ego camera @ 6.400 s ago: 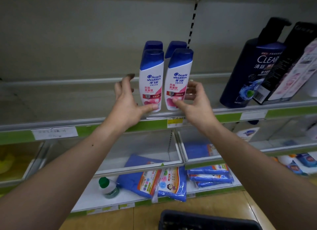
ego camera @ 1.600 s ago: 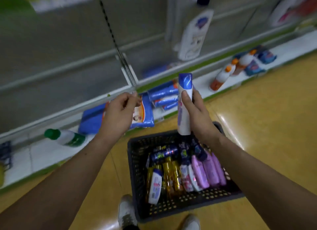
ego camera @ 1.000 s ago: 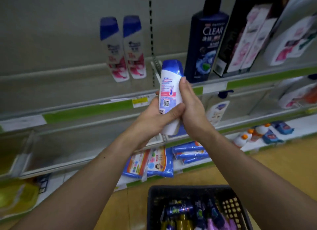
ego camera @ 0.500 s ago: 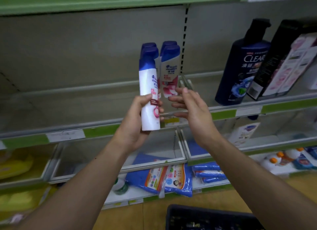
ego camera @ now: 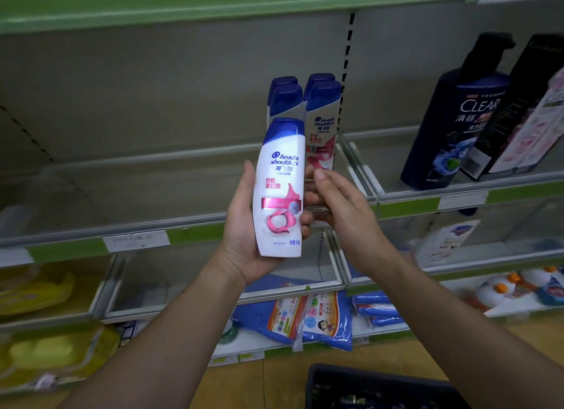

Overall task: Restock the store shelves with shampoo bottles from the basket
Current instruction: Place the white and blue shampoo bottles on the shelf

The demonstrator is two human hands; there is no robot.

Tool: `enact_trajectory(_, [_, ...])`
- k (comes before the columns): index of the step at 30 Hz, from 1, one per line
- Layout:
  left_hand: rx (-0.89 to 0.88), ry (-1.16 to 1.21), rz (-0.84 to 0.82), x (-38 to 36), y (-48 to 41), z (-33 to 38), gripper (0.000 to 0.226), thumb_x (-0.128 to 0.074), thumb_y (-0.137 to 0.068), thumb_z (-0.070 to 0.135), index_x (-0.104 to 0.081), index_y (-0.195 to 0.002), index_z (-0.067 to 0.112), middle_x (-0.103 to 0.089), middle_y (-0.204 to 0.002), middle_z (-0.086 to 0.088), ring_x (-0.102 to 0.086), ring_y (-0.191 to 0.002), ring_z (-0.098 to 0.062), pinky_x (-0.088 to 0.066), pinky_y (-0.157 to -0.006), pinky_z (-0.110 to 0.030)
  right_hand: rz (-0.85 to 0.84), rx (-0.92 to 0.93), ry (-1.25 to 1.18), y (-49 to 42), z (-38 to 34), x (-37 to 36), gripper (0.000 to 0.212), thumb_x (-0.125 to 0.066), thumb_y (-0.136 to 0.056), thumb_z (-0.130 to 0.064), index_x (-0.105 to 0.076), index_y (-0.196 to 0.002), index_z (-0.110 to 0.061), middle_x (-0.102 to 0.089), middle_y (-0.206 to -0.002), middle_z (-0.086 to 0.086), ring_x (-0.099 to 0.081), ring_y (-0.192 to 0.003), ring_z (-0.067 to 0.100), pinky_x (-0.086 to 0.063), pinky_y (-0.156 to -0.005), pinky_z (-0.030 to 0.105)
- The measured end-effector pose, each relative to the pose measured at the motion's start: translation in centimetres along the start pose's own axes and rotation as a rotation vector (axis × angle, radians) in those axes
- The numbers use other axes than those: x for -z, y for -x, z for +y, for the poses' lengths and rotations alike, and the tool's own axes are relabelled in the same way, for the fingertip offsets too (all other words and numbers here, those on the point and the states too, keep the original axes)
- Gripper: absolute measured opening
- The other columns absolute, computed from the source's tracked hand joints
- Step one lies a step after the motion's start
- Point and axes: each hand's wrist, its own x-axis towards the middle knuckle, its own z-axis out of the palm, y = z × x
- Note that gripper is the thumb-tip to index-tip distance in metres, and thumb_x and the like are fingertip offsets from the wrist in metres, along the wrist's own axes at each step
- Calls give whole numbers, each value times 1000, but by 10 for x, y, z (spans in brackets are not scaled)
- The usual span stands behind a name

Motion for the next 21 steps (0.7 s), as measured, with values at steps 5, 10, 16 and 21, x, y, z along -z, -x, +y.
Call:
enact_trajectory(5, [-64, -229, 55, -2, -6, -1, 60, -53, -93, 55, -59, -130, 9, -65, -102, -18, -65, -80, -24, -54, -78, -37, -20, -8, -18, 4, 2, -3, 31, -51, -100, -33, -57, -128, -21, -70, -99, 0, -68, -81, 9, -56, -70, 22])
enact_trajectory(10, [-267, -440, 299, -13, -14, -1, 56, -70, -84, 31, -51, -131, 7, -71, -106, -9, -70, -95, -21, -60, -81, -36, -31, -75, -51, 7, 9, -8, 38, -50, -100, -39, -54, -136, -26, -70, -123, -1, -69, -111, 17, -56, -92, 37])
enact_trajectory(16, [-221, -658, 403, -14, -22, 12, 27, -57, -100, 20, -46, -124, 12, -70, -116, -9, -73, -93, -17, -60, -71, -29, -16, 27, 111, 4, 17, -9, 54, -62, -98, -25, -38, -146, -31, -63, -128, -8, -65, -111, 5, -55, -93, 30])
enact_trajectory(21, [-364, -962, 496, -16, -29, 19, 43, -74, -88, 32, -44, -116, 18, -67, -109, 3, -72, -92, -10, -60, -82, -38, 47, 148, 471, -5, 26, -19, 86, -78, -82, -24, -26, -150, -32, -40, -136, -3, -56, -118, 11, -56, -93, 37])
